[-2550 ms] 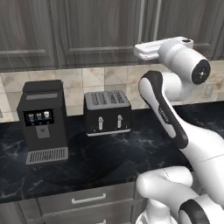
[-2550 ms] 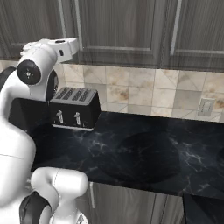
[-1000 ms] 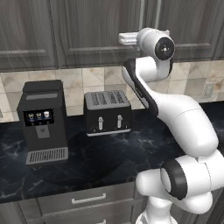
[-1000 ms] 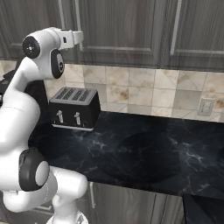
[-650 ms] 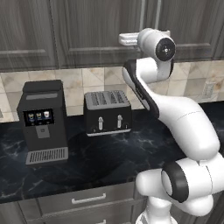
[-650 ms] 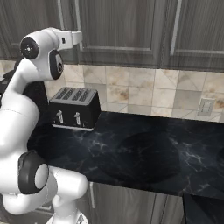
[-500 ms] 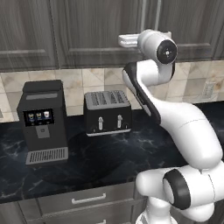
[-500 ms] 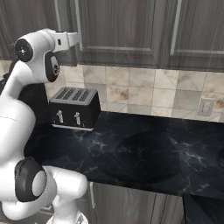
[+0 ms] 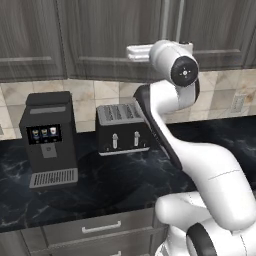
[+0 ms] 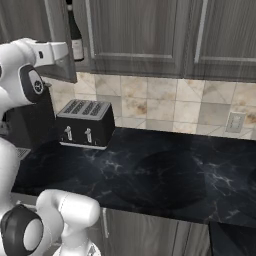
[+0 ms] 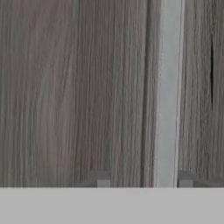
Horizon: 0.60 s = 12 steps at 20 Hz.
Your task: Open the cabinet directly in front. Then move the wine and the cup to the dining counter with the candle on it.
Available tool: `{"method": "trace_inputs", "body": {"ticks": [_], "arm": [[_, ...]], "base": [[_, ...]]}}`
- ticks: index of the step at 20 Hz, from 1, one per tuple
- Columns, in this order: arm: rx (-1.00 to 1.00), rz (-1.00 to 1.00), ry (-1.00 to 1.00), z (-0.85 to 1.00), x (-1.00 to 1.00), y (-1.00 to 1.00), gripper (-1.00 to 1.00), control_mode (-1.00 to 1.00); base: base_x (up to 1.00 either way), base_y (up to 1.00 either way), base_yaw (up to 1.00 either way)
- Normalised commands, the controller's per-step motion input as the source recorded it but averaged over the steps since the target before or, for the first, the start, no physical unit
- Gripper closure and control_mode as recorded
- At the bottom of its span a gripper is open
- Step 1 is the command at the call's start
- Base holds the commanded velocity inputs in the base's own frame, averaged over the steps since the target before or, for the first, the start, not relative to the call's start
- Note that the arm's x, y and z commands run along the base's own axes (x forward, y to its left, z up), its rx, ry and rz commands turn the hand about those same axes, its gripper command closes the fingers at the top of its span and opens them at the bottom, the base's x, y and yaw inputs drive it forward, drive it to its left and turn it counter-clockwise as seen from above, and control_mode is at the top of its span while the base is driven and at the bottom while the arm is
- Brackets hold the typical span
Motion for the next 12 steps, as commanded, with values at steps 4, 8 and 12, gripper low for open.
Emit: {"method": "trace_inputs", "body": {"ticks": [4,8,12], "arm": [[-0.01,-0.03,-0.01,0.01,-0.9,1.0,1.0,-1.0],[-0.04,-0.04,-0.06,0.0,-0.99,1.0,1.0,-1.0],[-0.05,-0.06,-0.07,0.0,-1.0,1.0,1.0,-1.0]], "base": [[0.0,0.0,0.0],[0.0,0.0,0.0],[0.0,0.0,0.0]]}}
